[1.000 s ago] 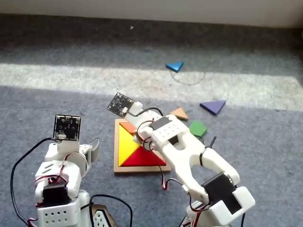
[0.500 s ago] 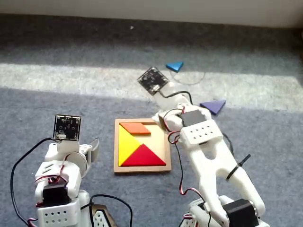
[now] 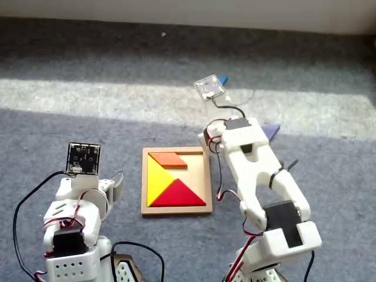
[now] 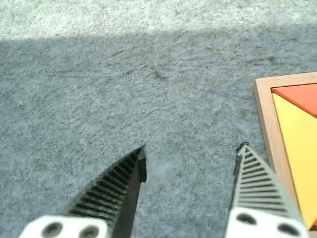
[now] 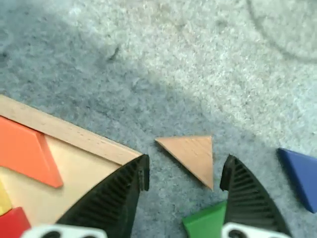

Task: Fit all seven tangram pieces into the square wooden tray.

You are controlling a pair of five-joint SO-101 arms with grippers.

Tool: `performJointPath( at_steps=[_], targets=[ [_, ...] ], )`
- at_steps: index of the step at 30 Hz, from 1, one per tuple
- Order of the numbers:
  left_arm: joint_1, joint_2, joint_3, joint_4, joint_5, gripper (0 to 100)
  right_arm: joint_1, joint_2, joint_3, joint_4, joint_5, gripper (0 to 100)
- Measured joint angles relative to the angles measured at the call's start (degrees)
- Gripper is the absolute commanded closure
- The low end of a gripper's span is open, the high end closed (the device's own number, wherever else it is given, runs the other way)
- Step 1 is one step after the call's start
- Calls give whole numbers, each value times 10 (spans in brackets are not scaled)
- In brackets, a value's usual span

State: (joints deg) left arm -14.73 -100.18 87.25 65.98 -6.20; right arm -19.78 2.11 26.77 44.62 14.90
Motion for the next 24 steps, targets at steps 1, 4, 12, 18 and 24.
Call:
performJointPath(
  at_steps=[1, 4, 12, 18, 24],
  targets=[
    [0, 0, 0, 0, 0, 709, 0, 10, -6, 0, 10, 763],
    [0, 0, 0, 0, 0, 709, -1, 35, -18, 0, 55, 763],
    [0, 0, 0, 0, 0, 709, 16, 91, -25, 0, 125, 767],
    [0, 0, 0, 0, 0, 709, 25, 135, -73, 2, 135, 767],
    [0, 0, 0, 0, 0, 709, 29, 168, -109, 3, 135, 850]
  ],
)
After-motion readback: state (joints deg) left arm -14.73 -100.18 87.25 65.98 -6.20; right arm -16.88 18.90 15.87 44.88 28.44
